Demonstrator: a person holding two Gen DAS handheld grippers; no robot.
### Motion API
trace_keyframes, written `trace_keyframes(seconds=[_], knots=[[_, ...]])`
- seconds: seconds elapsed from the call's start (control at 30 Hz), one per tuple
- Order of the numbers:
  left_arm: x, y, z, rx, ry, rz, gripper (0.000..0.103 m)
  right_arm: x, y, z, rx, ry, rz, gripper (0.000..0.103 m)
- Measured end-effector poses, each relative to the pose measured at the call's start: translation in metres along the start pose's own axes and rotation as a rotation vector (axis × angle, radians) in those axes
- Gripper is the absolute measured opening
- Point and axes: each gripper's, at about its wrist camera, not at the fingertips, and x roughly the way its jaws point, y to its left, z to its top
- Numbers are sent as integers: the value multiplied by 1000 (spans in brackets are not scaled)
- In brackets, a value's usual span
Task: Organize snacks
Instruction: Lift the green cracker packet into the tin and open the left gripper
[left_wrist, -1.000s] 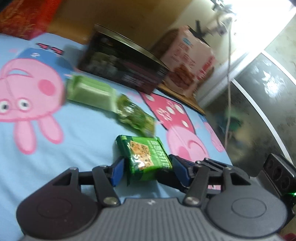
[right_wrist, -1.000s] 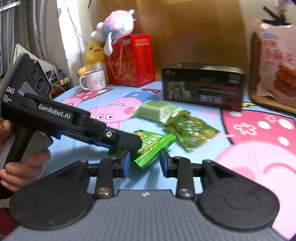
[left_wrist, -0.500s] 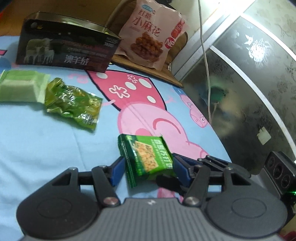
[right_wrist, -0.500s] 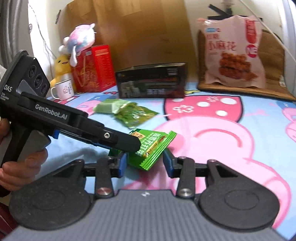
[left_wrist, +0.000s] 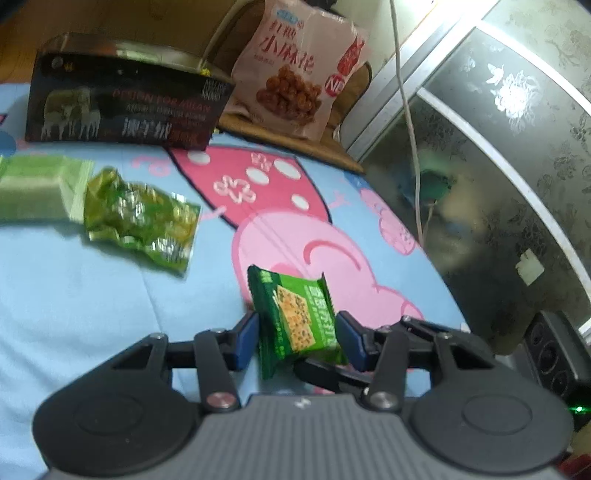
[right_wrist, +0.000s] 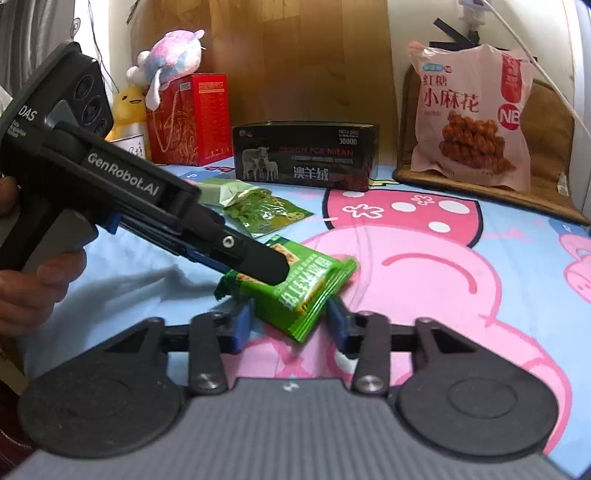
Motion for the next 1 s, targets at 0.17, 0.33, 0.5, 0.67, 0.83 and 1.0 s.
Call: trace_keyframes(seconds=[0.17, 0.33, 0.5, 0.67, 0.83, 1.0], knots=[[-20, 1, 23, 43, -84, 17, 45, 10, -2, 19, 11, -48, 19, 38], [-41, 16, 60, 44, -178, 58, 45, 31, 1, 56, -36, -131, 43, 38], [-54, 32, 105, 56, -277, 144, 47, 70, 2, 105, -89, -199, 67, 38], [-49, 57, 152, 45, -336, 250, 49, 118, 0, 153, -136, -232, 78, 38], [-27, 84, 171, 23, -341, 366, 60, 164, -8, 169, -105, -186, 51, 52], [-49, 101, 153, -18, -404, 353, 61, 144, -27, 157, 22, -231, 73, 55]])
